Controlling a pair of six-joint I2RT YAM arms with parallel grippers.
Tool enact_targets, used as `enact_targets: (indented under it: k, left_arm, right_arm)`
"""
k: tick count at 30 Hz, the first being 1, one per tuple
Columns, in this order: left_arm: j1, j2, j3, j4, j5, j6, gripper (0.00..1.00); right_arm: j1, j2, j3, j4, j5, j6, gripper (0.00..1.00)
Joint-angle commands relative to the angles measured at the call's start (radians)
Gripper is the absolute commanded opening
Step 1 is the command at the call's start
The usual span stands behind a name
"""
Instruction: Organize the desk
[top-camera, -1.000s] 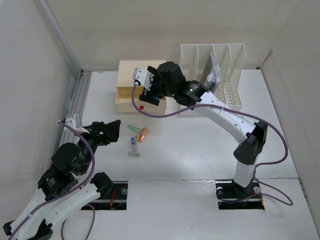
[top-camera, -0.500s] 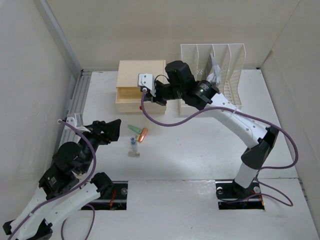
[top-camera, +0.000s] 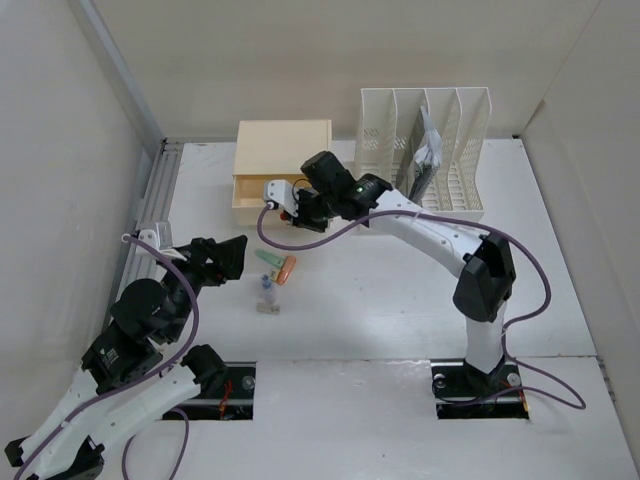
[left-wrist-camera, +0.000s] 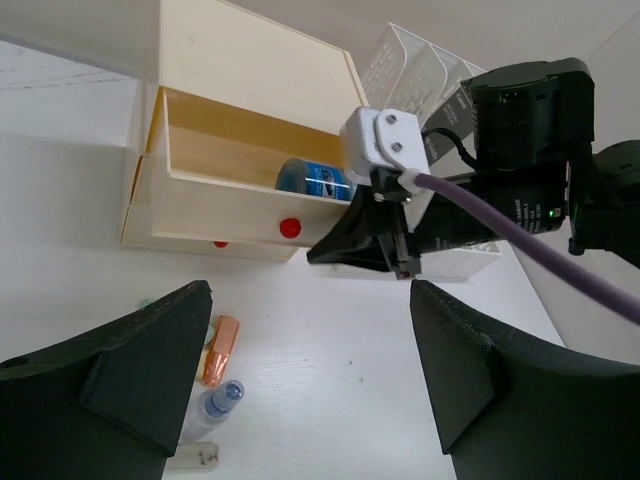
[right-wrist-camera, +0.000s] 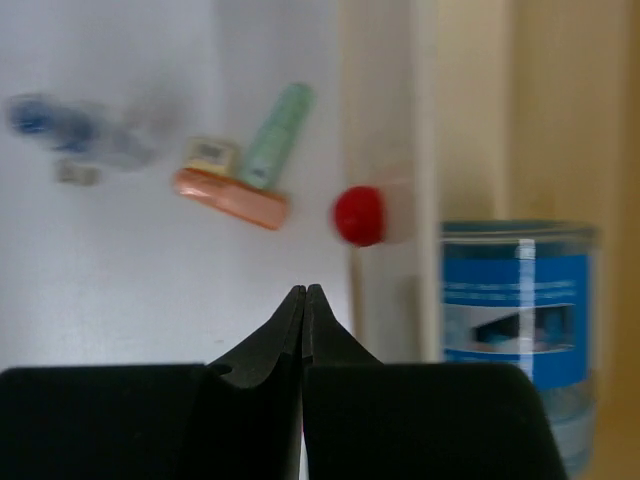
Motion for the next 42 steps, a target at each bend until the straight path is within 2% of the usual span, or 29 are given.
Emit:
enact_targets:
  k: [1, 6, 13, 20, 37, 40, 42]
  left_arm:
    - [-0.002, 0.008, 0.007, 0.054, 0.004, 0.014, 0.78]
    - [-0.002, 0.008, 0.007, 0.054, 0.013, 0.014, 0.78]
    - [-0.002, 0.008, -0.011, 0.063, 0.013, 0.014, 0.78]
    - [-0.002, 0.008, -0.021, 0.081, 0.022, 0.014, 0.78]
    - [-0.002, 0.036, -0.048, 0.150, 0.022, 0.005, 0.78]
    - [-0.002, 0.036, -0.068, 0.172, 0.011, -0.006, 0.78]
    - [-0.002, 0.036, -0.079, 0.192, -0.009, -0.020, 0.78]
  right_arm:
    - [0.027, -0.018, -0.046, 0.217, 0.278, 0.061, 0.00]
    - [0.058, -0.018, -0.078, 0.354, 0.501, 0.081, 0.00]
    - [0.067, 0.001, -0.078, 0.482, 0.685, 0.101, 0.00]
    - [0.067, 0.028, -0.066, 0.543, 0.800, 0.101, 0.00]
    - [0.049, 0.128, 0.038, 0.585, 0.917, 0.092, 0.00]
    - [0.049, 0.107, 0.009, 0.585, 0.864, 0.092, 0.00]
    - [0.049, 0.013, -0.040, 0.504, 0.616, 0.092, 0.00]
